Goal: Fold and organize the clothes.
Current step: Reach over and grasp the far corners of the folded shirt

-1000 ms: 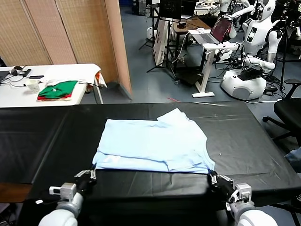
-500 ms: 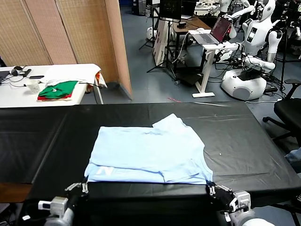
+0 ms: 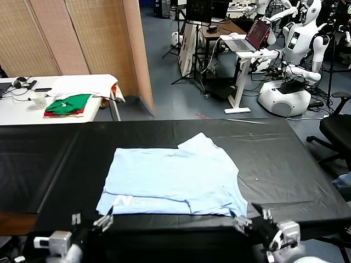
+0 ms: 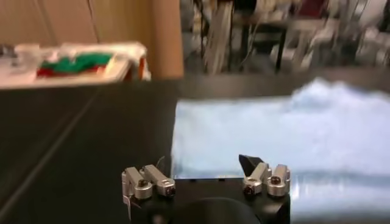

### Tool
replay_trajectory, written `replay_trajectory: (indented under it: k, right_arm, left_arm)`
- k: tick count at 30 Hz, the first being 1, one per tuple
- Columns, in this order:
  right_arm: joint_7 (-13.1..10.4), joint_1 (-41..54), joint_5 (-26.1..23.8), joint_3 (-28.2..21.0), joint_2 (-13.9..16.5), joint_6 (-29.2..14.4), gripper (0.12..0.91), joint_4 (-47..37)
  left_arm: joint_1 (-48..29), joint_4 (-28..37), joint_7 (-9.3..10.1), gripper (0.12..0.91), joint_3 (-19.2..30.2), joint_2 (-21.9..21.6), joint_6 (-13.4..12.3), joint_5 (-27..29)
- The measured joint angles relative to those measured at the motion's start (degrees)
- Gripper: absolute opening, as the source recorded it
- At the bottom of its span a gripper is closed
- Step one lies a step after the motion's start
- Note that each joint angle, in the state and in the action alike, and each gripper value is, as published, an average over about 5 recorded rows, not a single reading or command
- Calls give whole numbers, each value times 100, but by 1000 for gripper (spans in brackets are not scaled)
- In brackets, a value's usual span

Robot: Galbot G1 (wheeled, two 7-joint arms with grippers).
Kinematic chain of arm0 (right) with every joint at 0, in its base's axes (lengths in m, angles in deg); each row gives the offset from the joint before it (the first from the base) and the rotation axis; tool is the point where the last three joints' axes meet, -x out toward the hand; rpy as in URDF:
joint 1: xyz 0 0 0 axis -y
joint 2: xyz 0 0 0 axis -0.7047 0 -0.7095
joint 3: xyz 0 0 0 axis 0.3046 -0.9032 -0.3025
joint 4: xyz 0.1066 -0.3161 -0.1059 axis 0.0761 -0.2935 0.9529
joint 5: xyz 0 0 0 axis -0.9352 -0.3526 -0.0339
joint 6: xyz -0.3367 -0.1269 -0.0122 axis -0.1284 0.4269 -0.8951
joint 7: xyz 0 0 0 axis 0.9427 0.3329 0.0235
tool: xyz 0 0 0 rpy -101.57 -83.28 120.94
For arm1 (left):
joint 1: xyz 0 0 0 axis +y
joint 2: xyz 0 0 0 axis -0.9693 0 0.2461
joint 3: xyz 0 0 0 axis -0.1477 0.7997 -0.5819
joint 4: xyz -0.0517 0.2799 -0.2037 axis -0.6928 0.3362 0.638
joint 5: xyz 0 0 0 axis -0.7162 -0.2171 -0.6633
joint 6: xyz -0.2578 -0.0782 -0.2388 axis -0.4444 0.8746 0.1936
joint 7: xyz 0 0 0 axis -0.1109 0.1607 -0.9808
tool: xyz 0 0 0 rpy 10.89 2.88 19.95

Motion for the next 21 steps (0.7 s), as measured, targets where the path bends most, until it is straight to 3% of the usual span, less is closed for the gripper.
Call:
replay_trajectory:
  k: [4, 11, 21]
  right_arm:
    - [-38, 1031, 32, -469, 12, 54, 907, -732]
    - [29, 2538, -16, -1232, -73, 58, 907, -2153]
    - [228, 3856, -164, -1973, -363, 16, 907, -3806]
  left_arm:
    - [-845, 401, 135, 907, 175, -206, 187, -558]
    - [-2360, 1463, 180, 907, 586, -576, 359, -1211]
    - [-3971, 3265, -41, 907, 1382, -806, 654, -1289]
